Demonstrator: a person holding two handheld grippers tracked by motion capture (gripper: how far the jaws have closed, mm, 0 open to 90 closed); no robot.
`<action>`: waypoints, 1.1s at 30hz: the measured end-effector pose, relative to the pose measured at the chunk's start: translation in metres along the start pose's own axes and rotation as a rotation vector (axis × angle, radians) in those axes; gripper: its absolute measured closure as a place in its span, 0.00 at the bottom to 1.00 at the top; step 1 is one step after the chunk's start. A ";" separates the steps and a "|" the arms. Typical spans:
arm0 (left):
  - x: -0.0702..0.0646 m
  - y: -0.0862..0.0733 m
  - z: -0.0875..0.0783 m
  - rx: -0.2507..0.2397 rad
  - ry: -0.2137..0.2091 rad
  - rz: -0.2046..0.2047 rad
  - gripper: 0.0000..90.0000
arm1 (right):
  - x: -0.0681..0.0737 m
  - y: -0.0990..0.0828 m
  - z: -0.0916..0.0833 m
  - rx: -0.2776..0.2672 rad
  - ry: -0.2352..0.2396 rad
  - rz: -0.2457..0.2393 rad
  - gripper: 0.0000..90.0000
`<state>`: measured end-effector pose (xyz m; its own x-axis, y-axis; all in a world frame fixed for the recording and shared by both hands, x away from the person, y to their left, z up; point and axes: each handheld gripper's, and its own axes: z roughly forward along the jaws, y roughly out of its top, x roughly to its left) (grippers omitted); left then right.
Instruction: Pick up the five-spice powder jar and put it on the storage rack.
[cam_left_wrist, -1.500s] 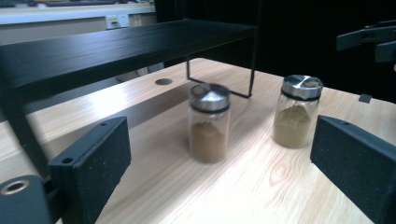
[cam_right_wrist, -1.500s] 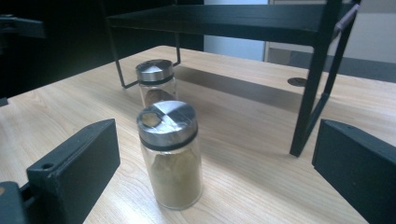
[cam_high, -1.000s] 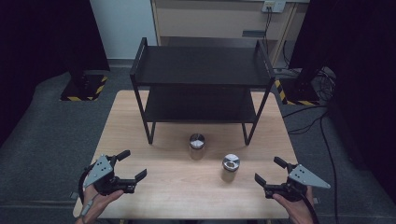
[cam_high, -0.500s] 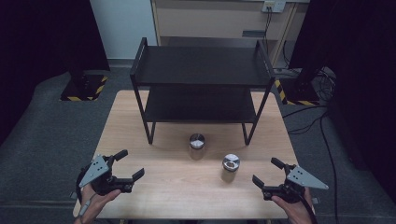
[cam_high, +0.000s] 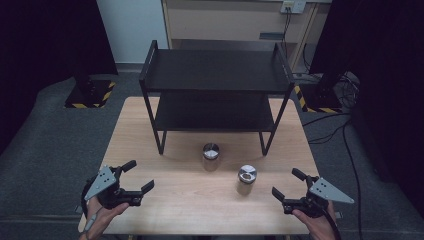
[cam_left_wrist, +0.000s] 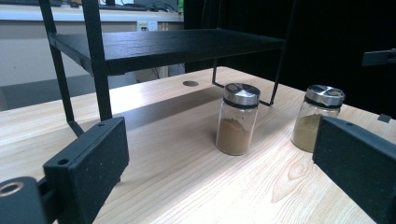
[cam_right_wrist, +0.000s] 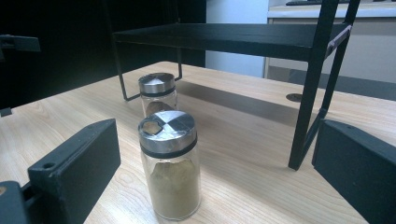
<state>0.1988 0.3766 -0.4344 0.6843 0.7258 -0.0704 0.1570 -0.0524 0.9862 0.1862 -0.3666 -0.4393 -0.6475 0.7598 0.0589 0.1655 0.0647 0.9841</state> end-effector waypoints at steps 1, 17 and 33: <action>0.000 0.000 0.000 0.000 0.001 0.000 0.03 | 0.000 0.000 0.000 0.000 0.001 0.000 0.02; 0.008 0.013 -0.006 0.005 -0.032 0.025 0.02 | -0.003 -0.001 -0.002 -0.007 0.014 0.015 0.01; 0.018 0.078 0.013 0.125 -0.103 0.112 0.01 | -0.010 0.006 -0.004 0.043 0.052 -0.032 0.02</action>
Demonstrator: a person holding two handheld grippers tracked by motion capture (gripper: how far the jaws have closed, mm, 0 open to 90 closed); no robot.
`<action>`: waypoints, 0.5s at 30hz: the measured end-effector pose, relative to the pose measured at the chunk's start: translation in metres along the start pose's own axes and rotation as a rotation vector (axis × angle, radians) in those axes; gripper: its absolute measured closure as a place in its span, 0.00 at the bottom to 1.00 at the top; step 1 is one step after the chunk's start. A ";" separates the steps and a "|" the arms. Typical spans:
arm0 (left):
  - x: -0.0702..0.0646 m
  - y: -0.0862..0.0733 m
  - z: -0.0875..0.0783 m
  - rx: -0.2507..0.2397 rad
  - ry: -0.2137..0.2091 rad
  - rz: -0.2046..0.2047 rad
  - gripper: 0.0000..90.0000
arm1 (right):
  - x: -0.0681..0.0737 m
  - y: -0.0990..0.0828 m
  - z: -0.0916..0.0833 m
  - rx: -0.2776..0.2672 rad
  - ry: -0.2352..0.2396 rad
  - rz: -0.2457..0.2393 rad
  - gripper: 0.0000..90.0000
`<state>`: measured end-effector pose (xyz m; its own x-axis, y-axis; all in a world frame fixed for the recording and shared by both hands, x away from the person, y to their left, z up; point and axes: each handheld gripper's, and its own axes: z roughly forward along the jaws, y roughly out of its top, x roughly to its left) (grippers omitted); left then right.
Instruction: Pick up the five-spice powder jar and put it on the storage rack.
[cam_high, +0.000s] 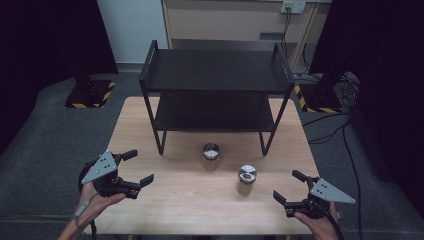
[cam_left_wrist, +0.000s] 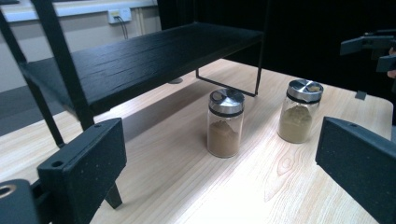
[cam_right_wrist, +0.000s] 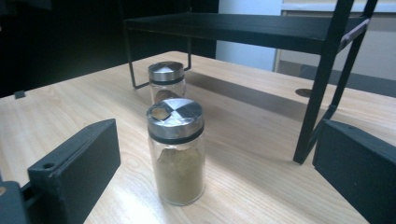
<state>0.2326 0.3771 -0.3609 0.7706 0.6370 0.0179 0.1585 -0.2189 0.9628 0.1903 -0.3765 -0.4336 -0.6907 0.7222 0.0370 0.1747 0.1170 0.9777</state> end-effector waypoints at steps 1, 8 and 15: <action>0.001 0.004 0.002 0.009 -0.003 0.006 0.01 | -0.001 0.000 0.000 0.002 0.007 0.000 0.02; 0.009 0.029 0.011 0.057 -0.025 0.041 0.01 | -0.003 0.006 0.003 0.033 0.043 0.005 0.03; 0.018 0.049 0.019 0.099 -0.062 0.058 0.01 | -0.003 0.006 0.003 0.038 0.052 0.004 0.03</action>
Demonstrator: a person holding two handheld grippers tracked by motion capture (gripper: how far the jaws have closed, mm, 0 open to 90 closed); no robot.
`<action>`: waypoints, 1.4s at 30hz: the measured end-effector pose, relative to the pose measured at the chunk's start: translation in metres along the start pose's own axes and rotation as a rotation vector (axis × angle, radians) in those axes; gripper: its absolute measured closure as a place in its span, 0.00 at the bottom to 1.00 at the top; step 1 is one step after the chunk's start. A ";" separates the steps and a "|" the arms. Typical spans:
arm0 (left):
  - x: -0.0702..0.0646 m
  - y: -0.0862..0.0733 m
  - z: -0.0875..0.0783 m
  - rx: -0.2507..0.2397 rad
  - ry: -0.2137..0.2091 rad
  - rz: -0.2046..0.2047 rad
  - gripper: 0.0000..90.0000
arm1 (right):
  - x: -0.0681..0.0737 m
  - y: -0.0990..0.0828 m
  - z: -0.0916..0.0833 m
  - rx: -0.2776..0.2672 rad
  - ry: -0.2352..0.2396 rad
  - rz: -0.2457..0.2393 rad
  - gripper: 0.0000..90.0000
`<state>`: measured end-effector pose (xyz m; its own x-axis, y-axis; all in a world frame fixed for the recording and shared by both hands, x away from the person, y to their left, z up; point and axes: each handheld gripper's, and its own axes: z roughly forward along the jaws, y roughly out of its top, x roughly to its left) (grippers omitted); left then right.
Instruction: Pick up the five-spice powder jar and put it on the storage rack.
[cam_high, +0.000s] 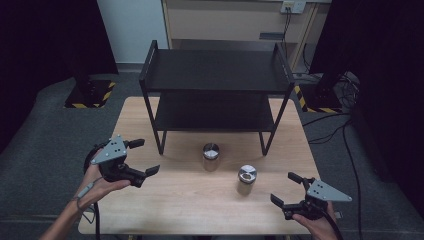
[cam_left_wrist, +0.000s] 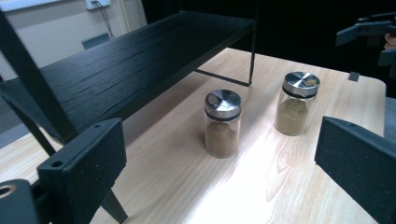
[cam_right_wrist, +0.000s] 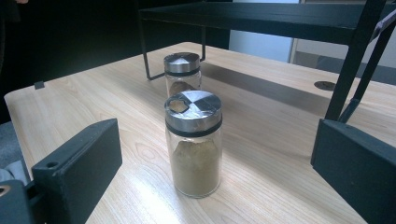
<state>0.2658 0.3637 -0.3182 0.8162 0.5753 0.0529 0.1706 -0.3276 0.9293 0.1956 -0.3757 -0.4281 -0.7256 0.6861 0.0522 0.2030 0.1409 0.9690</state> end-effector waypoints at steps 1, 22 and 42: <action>0.001 0.002 0.001 0.004 -0.006 -0.001 0.01 | 0.000 0.000 0.000 0.000 0.000 0.000 0.03; 0.019 0.021 0.073 0.094 -0.103 -0.024 0.02 | -0.001 -0.001 0.000 -0.006 0.008 0.000 0.04; 0.023 0.022 0.150 0.180 -0.133 -0.027 0.04 | 0.000 -0.001 -0.001 -0.014 0.014 -0.010 0.04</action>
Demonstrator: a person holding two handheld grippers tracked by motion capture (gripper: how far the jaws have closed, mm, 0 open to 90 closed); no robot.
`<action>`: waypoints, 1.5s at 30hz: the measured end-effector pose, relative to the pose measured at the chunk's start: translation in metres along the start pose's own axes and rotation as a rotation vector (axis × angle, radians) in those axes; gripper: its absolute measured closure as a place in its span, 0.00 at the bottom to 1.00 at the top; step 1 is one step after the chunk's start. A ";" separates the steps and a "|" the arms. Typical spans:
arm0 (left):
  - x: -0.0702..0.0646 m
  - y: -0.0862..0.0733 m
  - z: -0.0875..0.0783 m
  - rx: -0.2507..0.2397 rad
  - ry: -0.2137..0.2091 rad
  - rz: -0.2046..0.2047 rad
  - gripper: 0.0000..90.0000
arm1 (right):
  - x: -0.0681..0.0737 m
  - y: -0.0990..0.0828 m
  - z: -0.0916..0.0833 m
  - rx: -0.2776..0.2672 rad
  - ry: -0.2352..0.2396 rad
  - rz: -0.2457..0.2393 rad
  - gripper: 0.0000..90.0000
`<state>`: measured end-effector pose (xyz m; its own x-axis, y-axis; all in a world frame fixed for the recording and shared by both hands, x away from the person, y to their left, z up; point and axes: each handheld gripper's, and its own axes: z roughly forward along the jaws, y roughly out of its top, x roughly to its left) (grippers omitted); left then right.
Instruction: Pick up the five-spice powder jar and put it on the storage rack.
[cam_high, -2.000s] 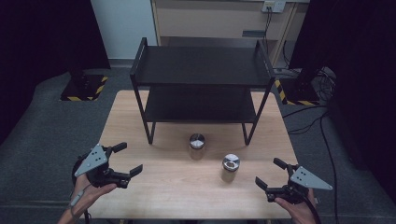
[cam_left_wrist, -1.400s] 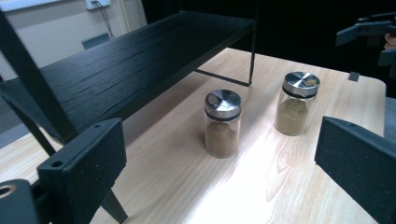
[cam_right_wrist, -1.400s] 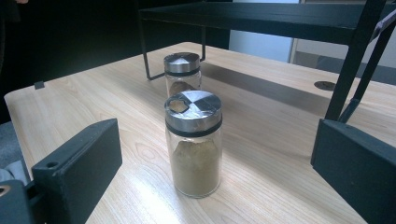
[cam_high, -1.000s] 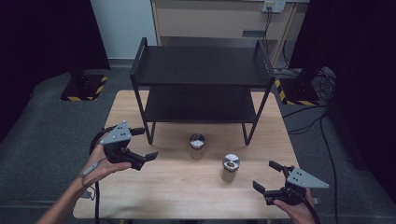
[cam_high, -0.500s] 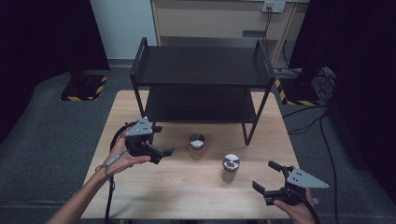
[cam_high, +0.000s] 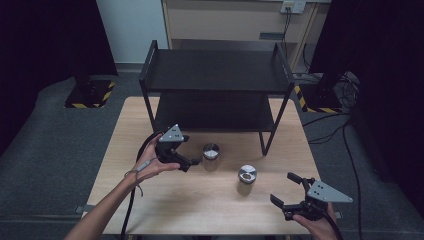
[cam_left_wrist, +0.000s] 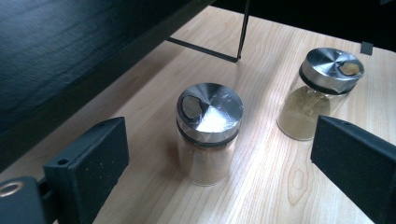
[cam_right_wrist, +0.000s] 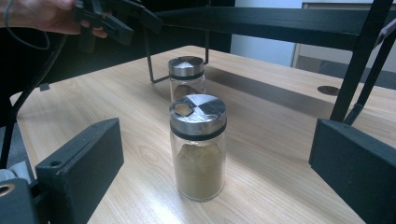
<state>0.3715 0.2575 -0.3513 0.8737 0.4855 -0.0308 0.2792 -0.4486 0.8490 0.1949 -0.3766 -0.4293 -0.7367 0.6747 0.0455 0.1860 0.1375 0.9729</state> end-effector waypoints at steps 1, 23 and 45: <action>0.001 0.000 0.003 0.003 0.000 -0.004 0.04 | 0.000 0.000 0.000 0.001 0.001 0.000 0.04; 0.009 0.012 0.067 0.065 -0.035 0.007 0.10 | 0.002 0.000 -0.001 -0.001 -0.004 -0.001 0.04; 0.010 0.008 0.082 0.073 -0.027 0.026 0.37 | 0.002 0.000 -0.001 0.002 -0.010 -0.002 0.04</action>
<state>0.4155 0.1970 -0.3882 0.8913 0.4528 -0.0242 0.2834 -0.5147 0.8092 0.1929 -0.3764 -0.4292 -0.7304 0.6818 0.0412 0.1857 0.1403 0.9725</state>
